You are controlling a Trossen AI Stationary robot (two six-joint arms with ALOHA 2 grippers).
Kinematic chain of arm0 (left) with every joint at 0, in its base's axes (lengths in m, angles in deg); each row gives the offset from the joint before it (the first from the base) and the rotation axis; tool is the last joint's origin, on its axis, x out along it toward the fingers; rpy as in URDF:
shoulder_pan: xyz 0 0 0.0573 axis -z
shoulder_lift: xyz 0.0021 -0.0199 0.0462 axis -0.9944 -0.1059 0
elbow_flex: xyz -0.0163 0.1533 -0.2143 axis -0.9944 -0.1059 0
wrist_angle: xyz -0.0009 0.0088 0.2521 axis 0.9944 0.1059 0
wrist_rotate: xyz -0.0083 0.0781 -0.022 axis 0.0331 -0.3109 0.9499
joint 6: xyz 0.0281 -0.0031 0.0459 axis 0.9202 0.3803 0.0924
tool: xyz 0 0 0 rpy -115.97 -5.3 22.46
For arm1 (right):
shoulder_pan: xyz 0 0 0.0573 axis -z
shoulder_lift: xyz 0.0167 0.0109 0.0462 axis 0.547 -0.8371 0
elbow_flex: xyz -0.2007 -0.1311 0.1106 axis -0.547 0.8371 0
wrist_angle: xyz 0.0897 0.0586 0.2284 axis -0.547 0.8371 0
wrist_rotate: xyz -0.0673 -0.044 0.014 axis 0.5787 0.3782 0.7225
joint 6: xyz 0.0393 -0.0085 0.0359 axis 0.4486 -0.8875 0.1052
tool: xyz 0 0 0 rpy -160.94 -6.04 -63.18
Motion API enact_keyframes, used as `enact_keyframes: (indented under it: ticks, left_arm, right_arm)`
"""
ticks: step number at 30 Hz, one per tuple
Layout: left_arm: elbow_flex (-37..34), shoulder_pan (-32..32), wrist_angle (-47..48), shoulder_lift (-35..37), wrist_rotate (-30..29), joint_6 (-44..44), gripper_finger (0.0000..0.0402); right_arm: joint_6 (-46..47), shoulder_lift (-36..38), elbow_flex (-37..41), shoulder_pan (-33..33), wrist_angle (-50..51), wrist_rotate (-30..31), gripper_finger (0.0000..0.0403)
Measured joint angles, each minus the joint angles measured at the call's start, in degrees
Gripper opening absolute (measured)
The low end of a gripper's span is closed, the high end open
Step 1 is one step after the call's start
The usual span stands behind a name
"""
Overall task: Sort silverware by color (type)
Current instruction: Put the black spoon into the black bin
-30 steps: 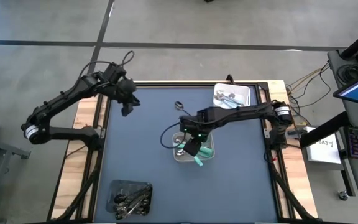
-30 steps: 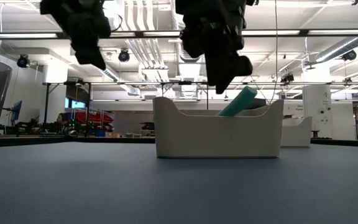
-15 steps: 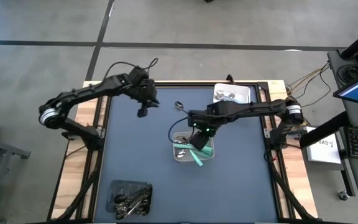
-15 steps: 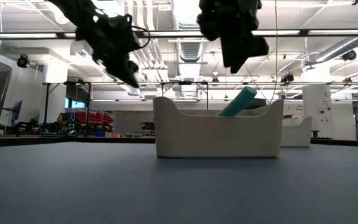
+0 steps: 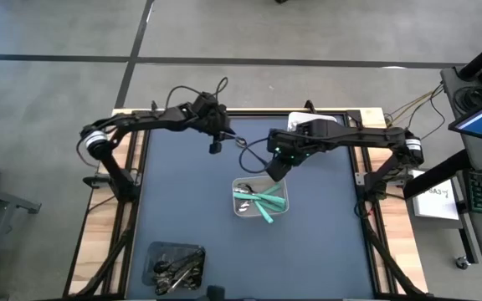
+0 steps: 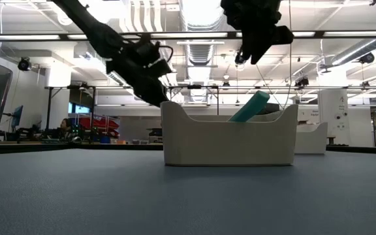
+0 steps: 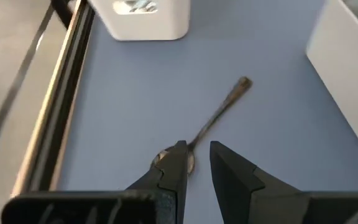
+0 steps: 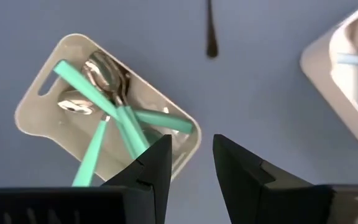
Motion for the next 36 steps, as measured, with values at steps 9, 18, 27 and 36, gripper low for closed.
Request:
enact_keyframes:
  ticks: [9, 18, 27, 36]
  left_arm:
    - [3.7, 2.0, -0.8, -6.3, -6.3, -6.8, 0.0071]
    - [10.5, 4.5, 4.9, -10.2, -7.3, -5.8, 0.0131]
    - [19.7, 6.2, 15.9, -19.3, -7.9, -5.7, 0.0139]
    - [33.4, 6.8, 27.3, -26.4, -13.5, -1.3, 0.012]
  right_arm:
    - [-0.3, 1.0, 0.0, 0.1, 7.4, 1.1, 0.0109]
    - [-2.1, 1.4, 0.0, 0.3, 19.0, 1.1, 0.0109]
    - [-3.2, 6.4, 0.0, 0.3, 19.0, 2.5, 0.0109]
    - [-1.7, 11.7, 0.1, 0.3, 19.0, 5.0, 0.0109]
